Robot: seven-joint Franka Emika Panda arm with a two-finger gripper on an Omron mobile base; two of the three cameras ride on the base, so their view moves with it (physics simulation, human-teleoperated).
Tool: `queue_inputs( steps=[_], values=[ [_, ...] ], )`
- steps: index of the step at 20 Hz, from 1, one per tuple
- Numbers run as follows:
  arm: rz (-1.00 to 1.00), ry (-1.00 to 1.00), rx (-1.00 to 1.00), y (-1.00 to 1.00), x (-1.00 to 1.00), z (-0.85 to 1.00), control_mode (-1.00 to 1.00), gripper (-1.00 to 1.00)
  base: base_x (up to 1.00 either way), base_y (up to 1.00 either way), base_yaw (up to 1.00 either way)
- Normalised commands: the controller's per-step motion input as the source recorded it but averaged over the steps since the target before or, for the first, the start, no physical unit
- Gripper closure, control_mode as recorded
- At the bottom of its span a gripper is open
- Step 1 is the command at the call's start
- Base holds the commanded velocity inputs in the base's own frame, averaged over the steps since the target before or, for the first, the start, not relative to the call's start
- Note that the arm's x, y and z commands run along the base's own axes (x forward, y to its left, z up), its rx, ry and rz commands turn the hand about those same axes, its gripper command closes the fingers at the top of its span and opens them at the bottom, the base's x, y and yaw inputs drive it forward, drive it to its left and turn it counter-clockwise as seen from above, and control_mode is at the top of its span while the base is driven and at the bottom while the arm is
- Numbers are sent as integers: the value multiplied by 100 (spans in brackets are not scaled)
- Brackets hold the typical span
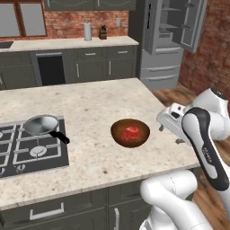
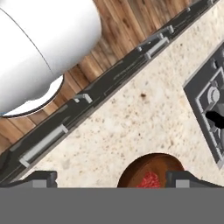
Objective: Place one of the steaks on the plate and the other in the bowl. Then place the bowl in the fridge.
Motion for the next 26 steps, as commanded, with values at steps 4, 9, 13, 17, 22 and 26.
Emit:
queue_inputs(
  steps=[4,9,13,17,22,26],
  values=[
    [2,0,0,-4,29,-22,-100,-100,0,0,0],
    [5,0,0,-9,23,-22,-100,-100,0,0,0],
    [5,0,0,0,29,-24,-100,-100,0,0,0],
    [2,0,0,0,39,-23,-100,-100,0,0,0],
    [2,0,0,0,45,-26,-100,-100,0,0,0],
    [1,0,0,0,38,-25,-100,-100,0,0,0]
  ],
)
